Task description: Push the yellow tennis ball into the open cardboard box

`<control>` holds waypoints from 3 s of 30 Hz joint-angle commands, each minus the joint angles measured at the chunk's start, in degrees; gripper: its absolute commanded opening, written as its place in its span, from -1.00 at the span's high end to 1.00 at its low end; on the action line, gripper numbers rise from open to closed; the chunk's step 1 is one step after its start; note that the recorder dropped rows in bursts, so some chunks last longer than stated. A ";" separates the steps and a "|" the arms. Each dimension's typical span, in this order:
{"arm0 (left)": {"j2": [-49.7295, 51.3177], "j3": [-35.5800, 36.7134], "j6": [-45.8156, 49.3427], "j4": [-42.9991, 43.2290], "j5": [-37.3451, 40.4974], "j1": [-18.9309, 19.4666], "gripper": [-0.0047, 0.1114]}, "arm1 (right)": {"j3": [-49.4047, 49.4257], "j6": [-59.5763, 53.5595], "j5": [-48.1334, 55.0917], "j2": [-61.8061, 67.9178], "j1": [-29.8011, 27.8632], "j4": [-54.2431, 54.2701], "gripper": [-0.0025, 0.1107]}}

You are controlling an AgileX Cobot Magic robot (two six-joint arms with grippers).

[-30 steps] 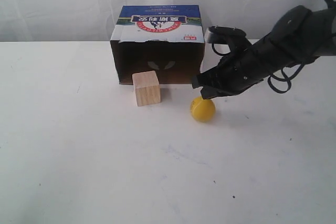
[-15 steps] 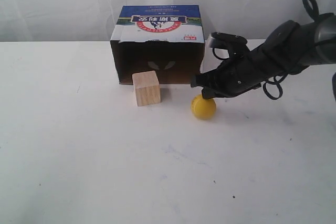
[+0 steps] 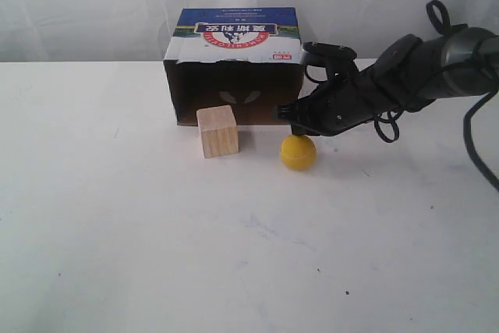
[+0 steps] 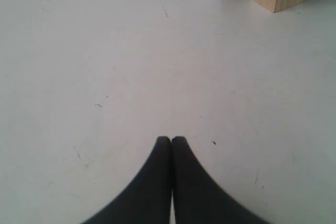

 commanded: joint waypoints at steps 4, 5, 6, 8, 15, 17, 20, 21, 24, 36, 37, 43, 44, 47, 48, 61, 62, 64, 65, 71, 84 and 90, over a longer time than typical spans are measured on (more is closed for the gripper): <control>-0.24 0.16 0.00 -0.40 -0.03 -0.45 0.92 | -2.19 -0.67 2.37 4.13 1.22 -1.96 0.96; -0.24 0.16 0.00 -0.40 -0.03 -0.45 0.92 | -2.52 -0.67 2.23 4.47 1.22 -1.96 0.96; -0.24 0.16 0.00 -0.40 -0.03 -0.45 0.92 | -2.84 -0.67 2.07 4.62 1.22 -1.96 0.96; -0.24 0.16 0.00 -0.40 -0.03 -0.45 0.92 | -3.27 -0.67 1.42 4.73 1.22 -1.96 0.96; -0.24 0.16 0.00 -0.40 -0.03 -0.45 0.92 | -5.73 -0.67 1.29 4.73 1.22 -1.96 0.96; -0.24 0.16 0.00 -0.40 -0.03 -0.45 0.92 | -6.60 -0.67 1.72 4.73 1.22 -1.96 0.96; -0.24 0.16 0.00 -0.40 -0.03 -0.45 0.92 | -8.19 -0.67 3.94 4.19 1.22 -2.07 0.96; -0.24 0.16 0.00 -0.40 -0.03 -0.45 0.92 | -8.54 -0.67 4.20 3.69 1.22 -2.07 0.96; -0.24 0.16 0.00 -0.40 -0.03 -0.45 0.92 | -8.54 -0.70 3.30 1.74 1.22 -2.42 0.96; -0.24 0.16 0.00 -0.40 -0.03 -0.45 0.92 | -6.84 10.97 19.01 -1.30 1.22 -16.50 0.96; -0.24 0.16 0.00 -0.40 -0.03 -0.45 0.92 | -6.84 11.87 20.21 -1.70 1.22 -18.07 0.96; -0.24 0.16 0.00 -0.40 -0.03 -0.45 0.92 | -6.84 16.69 19.58 -1.25 1.22 -23.82 0.96; -0.24 0.16 0.00 -0.40 -0.03 -0.45 0.92 | -6.84 16.84 17.50 -0.46 1.22 -23.82 0.96; -0.24 0.16 0.00 -0.40 -0.03 -0.45 0.92 | -6.84 17.07 12.82 1.39 1.22 -23.61 0.96; -0.24 0.16 0.00 -0.40 -0.03 -0.45 0.92 | -6.84 17.07 11.97 1.68 1.22 -23.37 0.96; -0.24 0.16 0.00 -0.40 -0.03 -0.45 0.92 | -9.84 14.26 7.97 0.68 1.22 -23.42 0.96; -0.24 0.16 0.00 -0.40 -0.03 -0.45 0.92 | -9.84 14.42 10.91 0.68 1.22 -24.44 0.96; -0.24 0.16 0.00 -0.40 -0.03 -0.45 0.92 | -9.84 15.75 14.97 0.68 1.22 -26.82 0.96; -0.24 0.16 0.00 -0.40 -0.03 -0.45 0.92 | -9.84 18.55 16.55 0.68 1.22 -29.59 0.96; -0.24 0.16 0.00 -0.40 -0.03 -0.45 0.92 | -9.73 22.49 12.76 1.27 1.22 -33.82 0.96; -0.24 0.16 0.00 -0.40 -0.03 -0.45 0.92 | -9.93 22.36 0.79 2.78 1.22 -28.99 0.96; -0.24 0.16 0.00 -0.40 -0.03 -0.45 0.92 | -13.14 22.36 3.29 -0.23 1.22 -29.96 0.96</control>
